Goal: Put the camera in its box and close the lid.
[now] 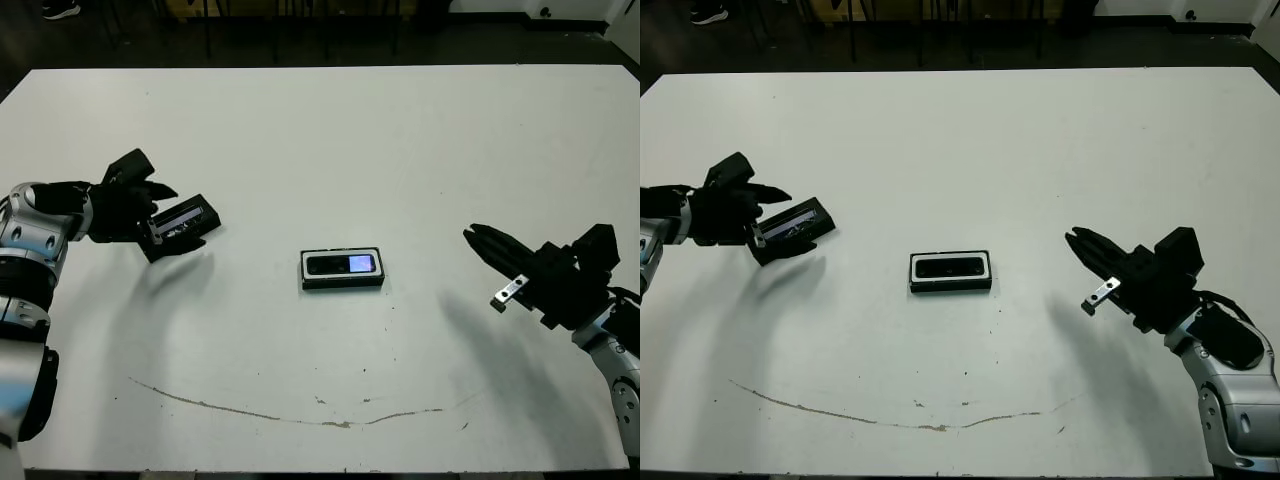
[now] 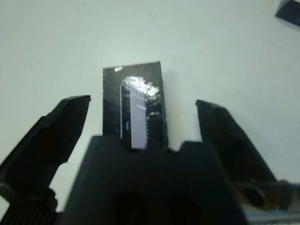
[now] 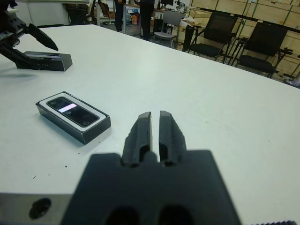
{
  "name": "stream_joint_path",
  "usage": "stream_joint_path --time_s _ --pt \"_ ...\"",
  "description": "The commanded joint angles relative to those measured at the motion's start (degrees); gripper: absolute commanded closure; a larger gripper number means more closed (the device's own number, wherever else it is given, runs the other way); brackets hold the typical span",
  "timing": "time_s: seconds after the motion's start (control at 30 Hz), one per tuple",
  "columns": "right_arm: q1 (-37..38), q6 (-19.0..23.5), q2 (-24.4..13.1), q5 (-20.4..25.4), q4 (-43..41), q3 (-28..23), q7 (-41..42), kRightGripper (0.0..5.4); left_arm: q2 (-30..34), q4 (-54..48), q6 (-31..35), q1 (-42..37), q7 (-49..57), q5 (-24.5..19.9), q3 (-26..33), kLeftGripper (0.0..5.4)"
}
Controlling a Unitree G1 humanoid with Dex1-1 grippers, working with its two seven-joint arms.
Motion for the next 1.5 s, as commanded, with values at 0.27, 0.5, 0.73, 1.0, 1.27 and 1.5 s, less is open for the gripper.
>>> stream_joint_path --time_s 0.27,0.5,0.73,1.0,1.27,1.5 --pt "1.7 4.07 -2.09 0.1 -2.64 -0.3 -1.32 5.4 -0.9 3.57 -0.78 0.6 1.13 1.02 0.98 0.01" --pt "2.02 4.3 -2.33 0.81 -3.35 -0.65 -1.23 5.4 -0.04 3.68 -2.71 1.18 2.21 2.84 0.26 0.01" --pt "2.44 5.42 -2.58 0.73 -4.84 -0.69 -2.39 5.4 0.01 6.59 -0.43 0.19 -1.27 2.77 0.51 0.01" --pt "2.33 4.33 -2.68 1.25 -4.49 -0.71 -1.54 5.4 1.05 8.13 -2.12 0.34 -4.27 4.1 -0.27 0.01" --pt "2.24 3.86 -2.77 1.33 -3.73 -0.86 -1.0 5.4 2.48 7.82 -10.6 2.7 -2.89 5.61 -1.3 0.01" --pt "2.56 4.5 -2.87 0.45 -5.08 -0.73 -1.85 5.4 2.91 8.58 -12.72 3.92 -2.91 5.01 -0.98 0.01"
